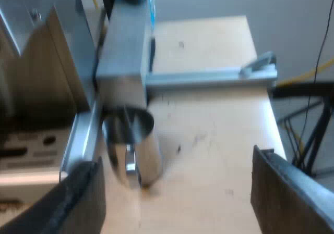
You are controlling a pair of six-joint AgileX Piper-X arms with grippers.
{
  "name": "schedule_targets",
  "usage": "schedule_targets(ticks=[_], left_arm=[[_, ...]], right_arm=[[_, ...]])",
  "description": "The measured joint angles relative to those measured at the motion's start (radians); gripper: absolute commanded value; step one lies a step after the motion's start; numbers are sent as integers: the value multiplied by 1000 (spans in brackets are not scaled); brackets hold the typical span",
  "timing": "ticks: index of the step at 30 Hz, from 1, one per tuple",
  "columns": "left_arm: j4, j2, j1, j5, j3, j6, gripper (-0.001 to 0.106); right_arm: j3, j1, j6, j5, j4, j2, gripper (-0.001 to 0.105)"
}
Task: Put the handle in the coffee machine
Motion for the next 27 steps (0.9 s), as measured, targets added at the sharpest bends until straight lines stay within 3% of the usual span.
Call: schedule_targets(ticks=[3, 8, 12, 17, 27], left_arm=[[-144, 0, -30, -39, 42, -60, 83], [-329, 2, -52, -190, 123, -117, 83], [-330, 2, -59, -198, 181, -118, 83], [-244, 2, -63, -205, 249, -118, 83], [-243, 2, -63, -205, 251, -118, 83]], right_arm=[[32, 0, 0, 0, -93, 0, 62], [123, 0, 0, 0, -173, 0, 62], [199, 0, 24, 0, -176, 2, 62], [309, 0, 33, 0, -171, 2, 62], [386, 0, 33, 0, -140, 2, 62]])
